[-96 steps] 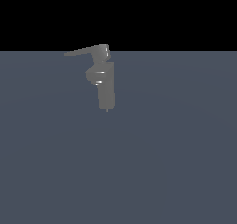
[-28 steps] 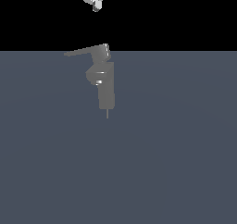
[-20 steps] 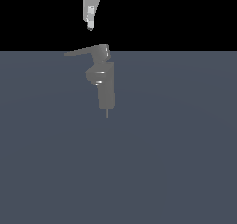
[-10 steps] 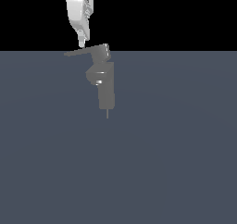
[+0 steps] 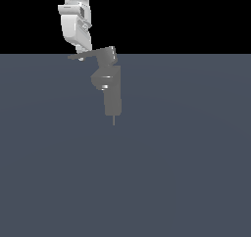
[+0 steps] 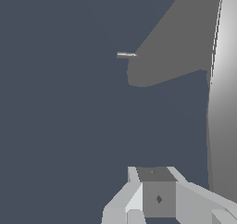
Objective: Turn on the faucet by rotating a designated handle.
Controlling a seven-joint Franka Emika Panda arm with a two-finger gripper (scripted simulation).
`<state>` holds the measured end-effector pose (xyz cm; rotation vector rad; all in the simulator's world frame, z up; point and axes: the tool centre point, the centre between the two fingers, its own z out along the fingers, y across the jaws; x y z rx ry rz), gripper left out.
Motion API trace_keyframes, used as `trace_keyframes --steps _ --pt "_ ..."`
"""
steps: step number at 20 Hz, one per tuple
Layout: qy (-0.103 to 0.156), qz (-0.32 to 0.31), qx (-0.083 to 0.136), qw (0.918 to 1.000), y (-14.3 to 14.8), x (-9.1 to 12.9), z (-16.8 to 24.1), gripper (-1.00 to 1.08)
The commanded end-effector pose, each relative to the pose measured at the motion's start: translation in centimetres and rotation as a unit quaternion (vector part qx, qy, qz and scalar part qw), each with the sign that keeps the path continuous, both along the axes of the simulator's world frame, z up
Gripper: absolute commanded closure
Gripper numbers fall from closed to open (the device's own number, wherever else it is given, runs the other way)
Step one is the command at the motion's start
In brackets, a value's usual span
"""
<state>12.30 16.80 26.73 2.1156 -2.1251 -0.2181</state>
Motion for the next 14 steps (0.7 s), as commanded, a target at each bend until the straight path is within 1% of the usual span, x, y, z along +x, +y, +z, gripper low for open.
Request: trace_keyframes --steps 1,8,14 --pt "0.0 -0.006 -0.003 1.0 0.3 0.2 -0.4 1.08" --pt "0.0 -0.008 -0.004 1.0 0.4 0.2 -0.6 1.08" --pt "0.0 -0.008 -0.004 1.0 0.5 -0.8 -0.4 1.08"
